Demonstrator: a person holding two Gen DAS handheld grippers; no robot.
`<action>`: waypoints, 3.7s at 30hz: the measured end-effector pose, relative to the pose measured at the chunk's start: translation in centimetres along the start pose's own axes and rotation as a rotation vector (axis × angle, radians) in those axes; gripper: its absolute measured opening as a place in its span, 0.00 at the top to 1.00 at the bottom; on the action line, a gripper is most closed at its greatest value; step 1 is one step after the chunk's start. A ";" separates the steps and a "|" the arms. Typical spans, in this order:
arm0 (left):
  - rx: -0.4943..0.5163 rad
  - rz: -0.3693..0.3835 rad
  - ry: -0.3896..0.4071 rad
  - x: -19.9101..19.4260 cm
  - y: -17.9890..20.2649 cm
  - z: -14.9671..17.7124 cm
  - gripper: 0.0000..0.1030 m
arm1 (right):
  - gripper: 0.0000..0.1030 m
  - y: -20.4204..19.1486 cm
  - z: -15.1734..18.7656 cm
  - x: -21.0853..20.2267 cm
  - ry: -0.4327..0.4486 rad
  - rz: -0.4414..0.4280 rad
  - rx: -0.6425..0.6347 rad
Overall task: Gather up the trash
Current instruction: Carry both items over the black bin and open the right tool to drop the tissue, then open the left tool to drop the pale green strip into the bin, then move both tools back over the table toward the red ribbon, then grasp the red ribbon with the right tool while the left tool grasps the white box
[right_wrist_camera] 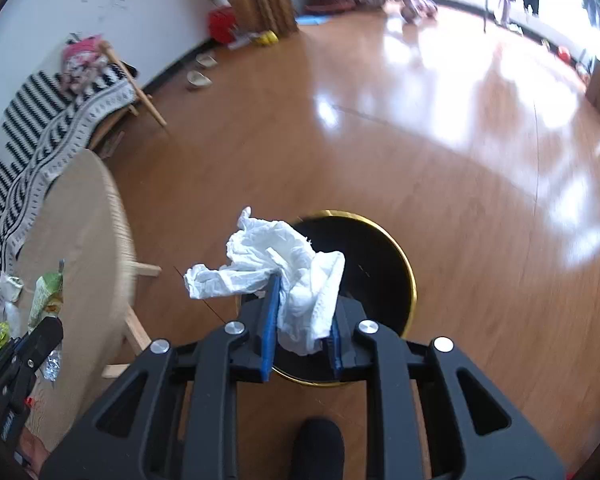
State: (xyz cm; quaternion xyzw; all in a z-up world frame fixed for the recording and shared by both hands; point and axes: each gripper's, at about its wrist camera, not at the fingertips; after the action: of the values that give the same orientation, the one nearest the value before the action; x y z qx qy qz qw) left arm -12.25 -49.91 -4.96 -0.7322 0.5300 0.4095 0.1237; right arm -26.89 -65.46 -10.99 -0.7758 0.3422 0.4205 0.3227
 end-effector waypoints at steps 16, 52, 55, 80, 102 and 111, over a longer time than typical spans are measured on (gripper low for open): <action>0.019 0.059 -0.091 8.6 3.2 -0.8 0.90 | 0.79 3.7 0.3 4.5 -0.118 -0.016 0.116; -0.016 0.045 -0.042 6.0 1.2 -1.7 0.16 | 0.15 2.6 -1.0 -0.9 0.057 -0.019 0.158; -0.031 -0.024 -0.006 2.3 -1.5 -1.7 0.13 | 0.13 -0.6 -1.0 -1.7 0.079 -0.023 0.080; -0.442 -0.703 0.153 -30.6 -33.1 14.6 0.10 | 0.12 -44.6 15.0 -4.9 -0.019 -0.404 -0.745; -0.498 -0.682 0.068 -31.5 -39.7 20.5 0.10 | 0.70 -52.1 29.1 -2.9 -0.045 -0.393 -1.143; -0.460 -0.700 0.026 -29.6 -39.4 20.2 0.10 | 0.72 -52.3 29.6 -3.4 -0.062 -0.402 -1.182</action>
State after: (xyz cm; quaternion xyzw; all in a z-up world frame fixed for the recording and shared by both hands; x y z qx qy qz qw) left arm 9.82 -1.46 -6.10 -0.8819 0.1454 0.4410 0.0818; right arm 0.89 -12.07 -9.85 -0.8598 -0.1107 0.4922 -0.0784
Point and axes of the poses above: each gripper's, at about its wrist camera, not at the fingertips, and x roughly the way its jaws point, y to its right, z to its underside, and after that the axes turned 2 degrees about z, right-handed
